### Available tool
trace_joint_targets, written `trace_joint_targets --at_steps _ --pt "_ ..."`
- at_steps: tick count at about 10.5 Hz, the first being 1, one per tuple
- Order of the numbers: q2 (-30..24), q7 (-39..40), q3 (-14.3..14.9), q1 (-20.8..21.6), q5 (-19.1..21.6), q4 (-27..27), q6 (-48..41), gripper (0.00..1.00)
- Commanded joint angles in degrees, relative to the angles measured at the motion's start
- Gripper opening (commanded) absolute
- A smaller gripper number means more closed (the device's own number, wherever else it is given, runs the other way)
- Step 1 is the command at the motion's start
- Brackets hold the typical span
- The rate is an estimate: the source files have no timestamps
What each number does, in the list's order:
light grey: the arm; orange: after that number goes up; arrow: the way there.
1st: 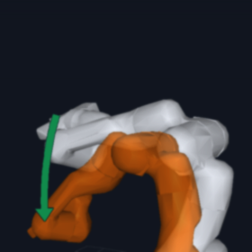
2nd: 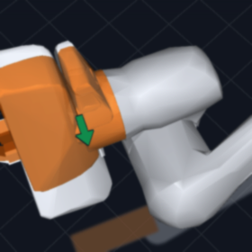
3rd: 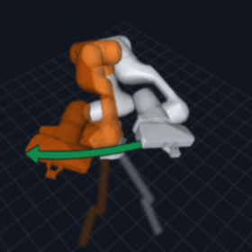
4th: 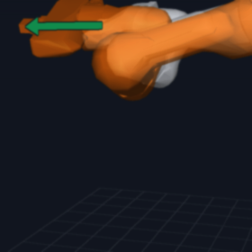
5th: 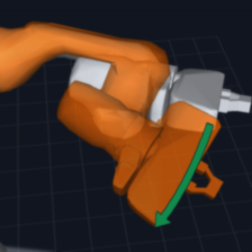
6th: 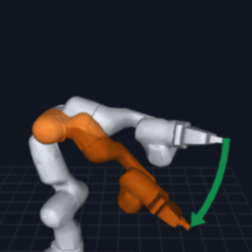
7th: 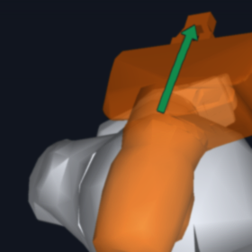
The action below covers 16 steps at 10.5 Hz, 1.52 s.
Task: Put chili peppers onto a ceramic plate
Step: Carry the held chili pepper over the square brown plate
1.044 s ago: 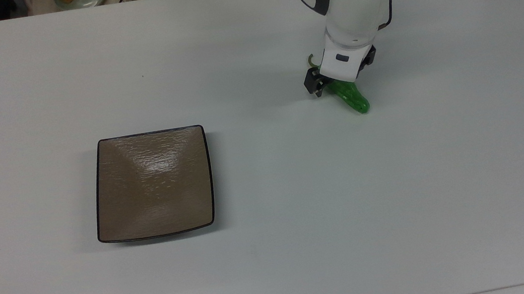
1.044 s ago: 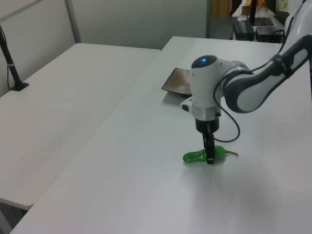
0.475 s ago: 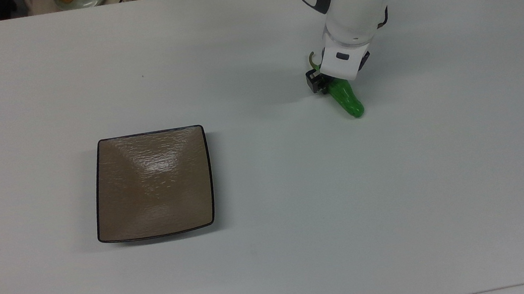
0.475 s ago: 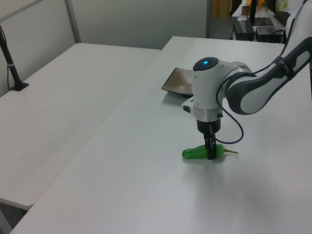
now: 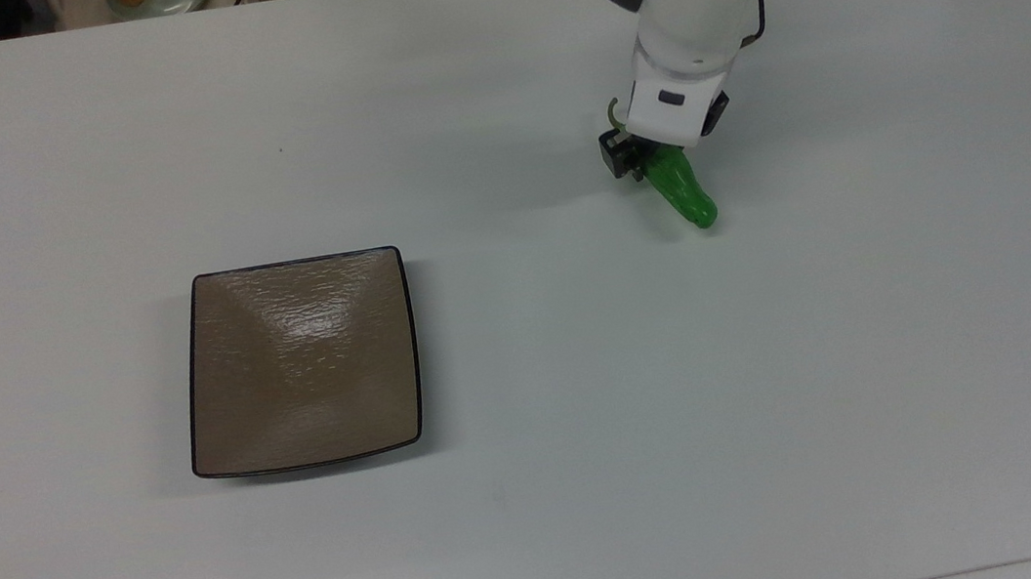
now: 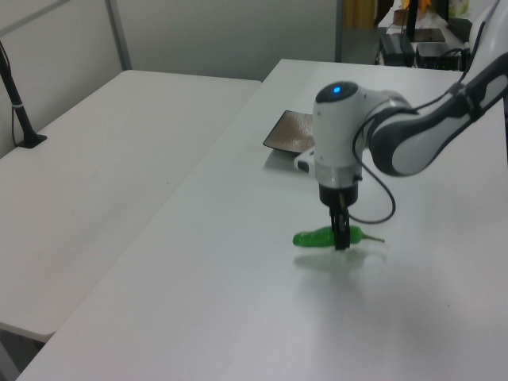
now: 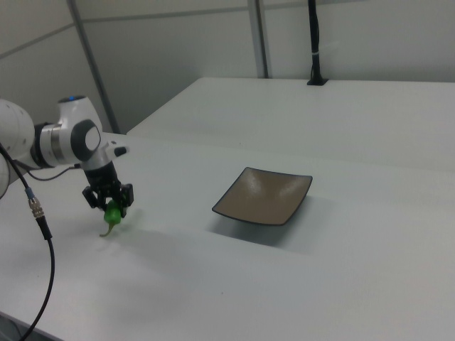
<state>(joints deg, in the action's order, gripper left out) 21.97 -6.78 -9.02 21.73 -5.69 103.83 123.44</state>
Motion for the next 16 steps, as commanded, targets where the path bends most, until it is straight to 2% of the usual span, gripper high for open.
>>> trace_joint_targets --at_steps 1,5,9,12,13,16 --pt "-7.44 -0.69 -0.12 -3.08 0.58 -0.91 -7.15 0.0" --pt "-12.9 0.97 -0.04 -9.75 5.06 -5.21 -14.0 0.0" --pt "-13.09 6.15 0.31 -18.98 8.06 -9.78 -16.13 0.0" --pt "-10.73 11.85 0.93 -25.4 7.97 -10.49 -14.03 0.0" --pt "-9.32 13.27 2.06 -26.55 7.97 -10.58 -11.15 0.0" --pt "-4.4 13.55 5.93 -27.0 7.97 -10.49 0.45 0.0"
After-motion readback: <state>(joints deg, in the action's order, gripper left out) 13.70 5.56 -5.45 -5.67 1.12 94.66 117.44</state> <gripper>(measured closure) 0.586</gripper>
